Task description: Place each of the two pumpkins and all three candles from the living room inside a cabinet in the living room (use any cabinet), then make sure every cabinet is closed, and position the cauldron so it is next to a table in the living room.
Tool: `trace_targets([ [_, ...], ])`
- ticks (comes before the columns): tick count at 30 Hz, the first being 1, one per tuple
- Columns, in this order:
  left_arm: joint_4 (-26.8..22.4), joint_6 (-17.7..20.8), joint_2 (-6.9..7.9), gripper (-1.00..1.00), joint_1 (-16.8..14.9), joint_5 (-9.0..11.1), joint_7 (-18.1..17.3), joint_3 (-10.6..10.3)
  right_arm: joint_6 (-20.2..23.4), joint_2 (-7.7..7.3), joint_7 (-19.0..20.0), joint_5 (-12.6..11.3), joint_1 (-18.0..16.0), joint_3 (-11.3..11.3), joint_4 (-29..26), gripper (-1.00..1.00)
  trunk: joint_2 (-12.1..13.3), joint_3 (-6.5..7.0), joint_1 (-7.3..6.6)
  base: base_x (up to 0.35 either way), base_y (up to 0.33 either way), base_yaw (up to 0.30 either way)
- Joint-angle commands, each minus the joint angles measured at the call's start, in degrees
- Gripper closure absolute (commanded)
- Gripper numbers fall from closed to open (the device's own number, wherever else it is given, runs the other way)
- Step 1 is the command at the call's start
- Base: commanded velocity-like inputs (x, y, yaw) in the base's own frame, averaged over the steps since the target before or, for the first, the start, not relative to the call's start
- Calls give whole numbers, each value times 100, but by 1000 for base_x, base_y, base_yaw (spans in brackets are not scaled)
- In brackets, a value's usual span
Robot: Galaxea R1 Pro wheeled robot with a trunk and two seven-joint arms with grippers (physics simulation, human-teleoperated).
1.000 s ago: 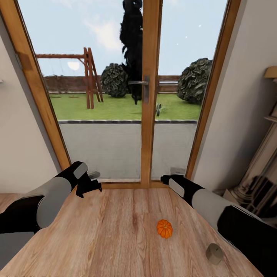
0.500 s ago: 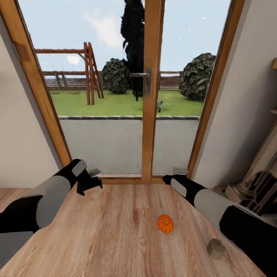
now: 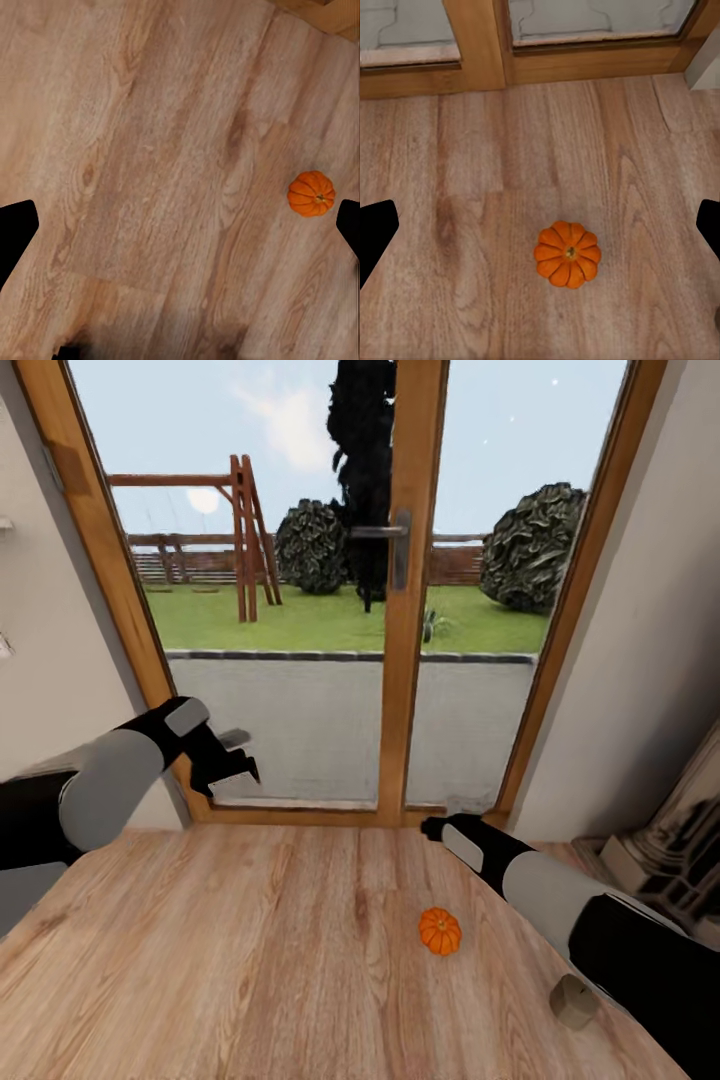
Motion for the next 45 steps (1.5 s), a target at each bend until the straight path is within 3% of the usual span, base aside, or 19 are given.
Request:
trace_targets([
  [1,7,16,-2,-100,-54,21,61,41,23,0,-34,-28,-6,40,-10,-100,-44,-34,22,0,0,108],
  [20,27,7,-25,-100,-141,29,58,49,70,-51,-42,16,-6,0,-68,-100,-806,-489,439,0,0,71],
  [22,29,7,-21,-100,-142,29,60,48,891,-218,-39,17,-81,-34,-75,-100,-886,-525,483,0,0,1],
  [23,30,7,-17,-100,-142,29,58,49,1380,-328,-40,9,-302,-106,-72,-100,-927,-543,505,0,0,0],
  [27,30,7,-18,-100,-142,29,58,56,1857,-561,-36,6,-624,-605,-73,-100,-1087,-615,593,0,0,0],
  [29,30,7,-27,-100,-142,29,57,58,2073,-611,-34,7,-715,-713,-80,-100,-1167,-651,637,0,0,0],
  [45,27,-2,-14,-100,-142,29,55,50,2205,-631,-43,22,-868,-773,-234,-100,-1809,-938,988,0,0,0],
])
